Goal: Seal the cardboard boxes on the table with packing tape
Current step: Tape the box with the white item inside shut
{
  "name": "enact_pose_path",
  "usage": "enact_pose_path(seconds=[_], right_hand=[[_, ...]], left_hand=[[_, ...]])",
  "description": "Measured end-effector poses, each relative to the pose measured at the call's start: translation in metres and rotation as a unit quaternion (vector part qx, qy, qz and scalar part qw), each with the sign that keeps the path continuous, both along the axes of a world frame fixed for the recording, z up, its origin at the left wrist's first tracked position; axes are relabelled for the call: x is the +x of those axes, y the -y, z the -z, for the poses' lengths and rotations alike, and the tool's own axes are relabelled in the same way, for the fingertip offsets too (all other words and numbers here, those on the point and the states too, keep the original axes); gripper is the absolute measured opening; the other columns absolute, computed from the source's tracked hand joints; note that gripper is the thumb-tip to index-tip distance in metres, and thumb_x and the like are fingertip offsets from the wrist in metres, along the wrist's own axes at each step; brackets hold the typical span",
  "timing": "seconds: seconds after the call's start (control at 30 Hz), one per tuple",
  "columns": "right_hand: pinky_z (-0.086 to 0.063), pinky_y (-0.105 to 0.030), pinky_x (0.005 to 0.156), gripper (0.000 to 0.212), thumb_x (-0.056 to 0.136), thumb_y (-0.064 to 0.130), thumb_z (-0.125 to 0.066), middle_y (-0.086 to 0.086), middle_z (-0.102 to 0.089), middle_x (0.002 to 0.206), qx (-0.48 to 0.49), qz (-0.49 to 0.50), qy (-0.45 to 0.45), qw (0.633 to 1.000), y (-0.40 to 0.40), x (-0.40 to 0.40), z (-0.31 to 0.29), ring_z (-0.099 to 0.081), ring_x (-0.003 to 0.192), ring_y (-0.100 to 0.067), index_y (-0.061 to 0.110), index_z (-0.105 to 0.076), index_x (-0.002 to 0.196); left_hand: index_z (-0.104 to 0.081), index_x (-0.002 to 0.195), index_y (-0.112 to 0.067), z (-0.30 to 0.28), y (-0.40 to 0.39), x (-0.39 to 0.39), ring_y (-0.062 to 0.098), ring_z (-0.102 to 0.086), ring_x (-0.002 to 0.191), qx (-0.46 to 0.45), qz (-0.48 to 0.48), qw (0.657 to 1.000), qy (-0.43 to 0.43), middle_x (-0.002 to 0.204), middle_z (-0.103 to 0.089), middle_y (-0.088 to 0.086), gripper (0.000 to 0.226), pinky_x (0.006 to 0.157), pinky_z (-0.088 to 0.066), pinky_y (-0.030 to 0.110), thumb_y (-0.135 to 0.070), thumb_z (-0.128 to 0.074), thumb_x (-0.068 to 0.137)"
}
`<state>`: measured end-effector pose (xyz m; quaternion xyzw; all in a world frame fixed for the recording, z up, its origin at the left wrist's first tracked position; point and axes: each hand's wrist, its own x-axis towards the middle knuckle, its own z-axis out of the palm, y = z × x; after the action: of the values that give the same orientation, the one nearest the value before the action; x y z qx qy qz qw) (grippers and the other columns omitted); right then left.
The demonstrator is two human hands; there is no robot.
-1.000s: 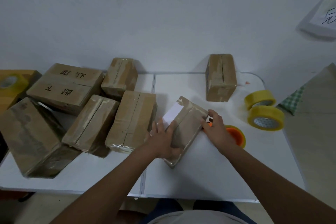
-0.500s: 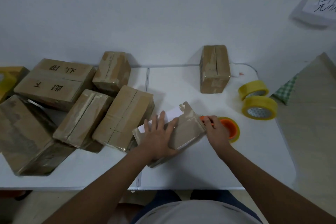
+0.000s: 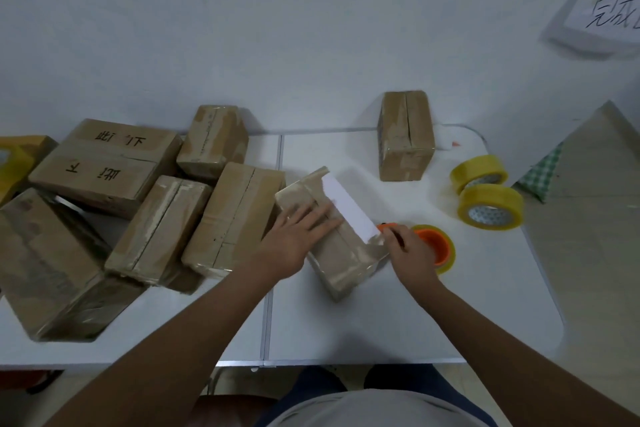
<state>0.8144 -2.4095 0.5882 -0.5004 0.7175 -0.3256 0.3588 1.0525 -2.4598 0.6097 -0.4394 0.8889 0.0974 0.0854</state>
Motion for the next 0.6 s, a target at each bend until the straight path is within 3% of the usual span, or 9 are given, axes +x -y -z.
enact_pose_path(seconds=[0.07, 0.13, 0.23, 0.33, 0.4, 0.5, 0.6], right_hand=[[-0.034, -0.016, 0.078, 0.024, 0.101, 0.025, -0.05, 0.004, -0.064, 0.106, -0.004, 0.004, 0.023, 1.0, -0.012, 0.002, 0.009, -0.054, 0.095, -0.007, 0.016, -0.065, 0.118], [-0.038, -0.021, 0.082, 0.022, 0.1, 0.025, -0.05, 0.003, -0.066, 0.105, 0.005, 0.009, 0.055, 0.998, -0.022, 0.005, 0.016, -0.057, 0.097, -0.011, 0.017, -0.065, 0.115], [-0.047, -0.032, 0.081, 0.019, 0.101, 0.024, -0.049, 0.001, -0.068, 0.095, 0.014, 0.001, 0.075, 0.997, -0.03, 0.012, 0.021, -0.062, 0.093, -0.015, 0.017, -0.067, 0.104], [-0.052, -0.038, 0.083, 0.024, 0.102, 0.025, -0.046, 0.0, -0.07, 0.095, 0.036, -0.023, 0.086, 0.995, -0.032, 0.014, 0.022, -0.064, 0.09, -0.013, 0.014, -0.067, 0.103], [-0.05, -0.034, 0.081, 0.024, 0.102, 0.027, -0.045, 0.001, -0.068, 0.096, 0.033, -0.028, 0.06, 0.997, -0.033, 0.009, 0.025, -0.063, 0.09, -0.013, 0.016, -0.066, 0.105], [-0.041, -0.029, 0.078, 0.023, 0.1, 0.021, -0.051, 0.0, -0.06, 0.102, 0.015, -0.016, -0.045, 0.999, -0.032, -0.015, 0.036, -0.058, 0.095, -0.02, 0.01, -0.063, 0.117], [-0.045, -0.04, 0.084, 0.026, 0.096, 0.012, -0.056, -0.016, -0.057, 0.114, 0.029, -0.006, -0.143, 0.989, -0.025, -0.046, 0.047, -0.054, 0.106, -0.035, 0.002, -0.059, 0.119]], left_hand=[[-0.025, 0.155, -0.03, 0.009, -0.019, 0.0, 0.022, -0.021, 0.147, -0.007, -0.067, 0.994, -0.09, 0.162, -0.018, -0.004, 0.073, 0.116, -0.028, 0.04, -0.006, -0.053, 0.092], [-0.036, 0.149, -0.028, 0.016, -0.038, -0.002, 0.02, -0.027, 0.141, -0.014, -0.099, 0.986, -0.136, 0.156, -0.028, -0.004, 0.052, 0.111, -0.036, 0.042, -0.042, -0.042, 0.099], [-0.025, 0.151, -0.034, 0.024, -0.053, -0.008, 0.022, -0.009, 0.147, 0.018, -0.098, 0.989, -0.106, 0.16, -0.016, -0.003, 0.077, 0.116, -0.024, 0.047, -0.077, -0.026, 0.087], [-0.018, 0.153, -0.037, 0.032, -0.051, -0.011, 0.021, -0.001, 0.149, -0.011, -0.078, 0.994, -0.08, 0.161, -0.01, -0.004, 0.08, 0.116, -0.021, 0.049, -0.076, -0.039, 0.086], [-0.017, 0.154, -0.037, 0.036, -0.05, -0.01, 0.02, 0.001, 0.15, -0.01, -0.079, 0.993, -0.088, 0.163, -0.008, -0.003, 0.078, 0.116, -0.021, 0.048, -0.071, -0.043, 0.09], [-0.009, 0.157, -0.034, 0.047, -0.052, -0.007, 0.019, 0.012, 0.151, -0.011, -0.07, 0.993, -0.094, 0.166, 0.002, -0.003, 0.076, 0.119, -0.013, 0.044, -0.066, -0.037, 0.094], [-0.011, 0.158, -0.03, 0.052, -0.053, -0.007, 0.021, 0.011, 0.152, -0.025, -0.06, 0.993, -0.101, 0.166, 0.0, -0.001, 0.076, 0.118, -0.01, 0.043, -0.065, -0.033, 0.095]])
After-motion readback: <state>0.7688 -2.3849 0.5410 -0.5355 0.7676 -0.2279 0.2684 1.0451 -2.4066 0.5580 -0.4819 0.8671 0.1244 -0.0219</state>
